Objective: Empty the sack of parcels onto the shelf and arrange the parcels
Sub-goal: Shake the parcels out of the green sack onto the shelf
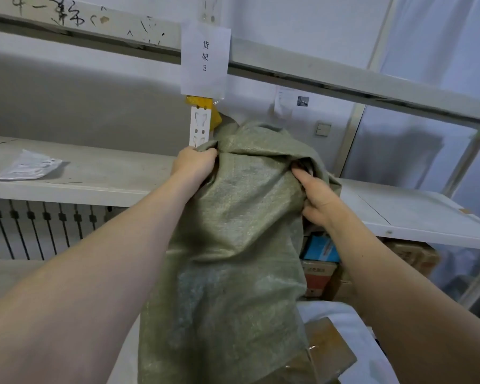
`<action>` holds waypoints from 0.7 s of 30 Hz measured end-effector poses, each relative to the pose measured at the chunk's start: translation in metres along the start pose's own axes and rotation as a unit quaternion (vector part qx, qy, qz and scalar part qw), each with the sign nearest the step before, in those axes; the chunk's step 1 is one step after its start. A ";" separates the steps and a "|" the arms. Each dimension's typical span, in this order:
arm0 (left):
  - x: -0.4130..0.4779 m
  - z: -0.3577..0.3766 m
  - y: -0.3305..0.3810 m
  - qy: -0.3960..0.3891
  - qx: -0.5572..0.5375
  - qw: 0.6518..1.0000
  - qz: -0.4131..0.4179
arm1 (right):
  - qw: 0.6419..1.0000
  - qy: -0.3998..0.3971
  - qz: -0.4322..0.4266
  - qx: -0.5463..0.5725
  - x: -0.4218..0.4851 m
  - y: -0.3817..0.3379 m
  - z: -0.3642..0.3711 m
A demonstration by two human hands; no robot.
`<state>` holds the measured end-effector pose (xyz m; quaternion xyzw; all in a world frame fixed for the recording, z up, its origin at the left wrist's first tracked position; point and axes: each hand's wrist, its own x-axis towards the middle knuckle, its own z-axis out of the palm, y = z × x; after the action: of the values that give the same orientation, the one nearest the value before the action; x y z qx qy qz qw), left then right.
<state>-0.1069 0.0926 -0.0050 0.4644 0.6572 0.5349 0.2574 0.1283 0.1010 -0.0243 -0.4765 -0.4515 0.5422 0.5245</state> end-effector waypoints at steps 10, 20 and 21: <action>-0.008 0.011 -0.023 -0.105 0.074 0.991 -0.030 | 0.990 0.047 0.113 0.064 0.007 0.031 -0.008; 0.003 0.003 -0.043 -0.110 0.036 0.992 -0.041 | 0.991 -0.008 0.107 0.083 0.009 0.021 0.015; 0.006 0.004 -0.043 -0.096 0.028 0.994 -0.032 | 0.991 -0.001 0.076 0.112 0.010 0.013 0.019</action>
<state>-0.1207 0.0996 -0.0453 0.4996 0.6588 0.4605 0.3230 0.1076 0.1109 -0.0345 -0.4475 -0.3509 0.6278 0.5315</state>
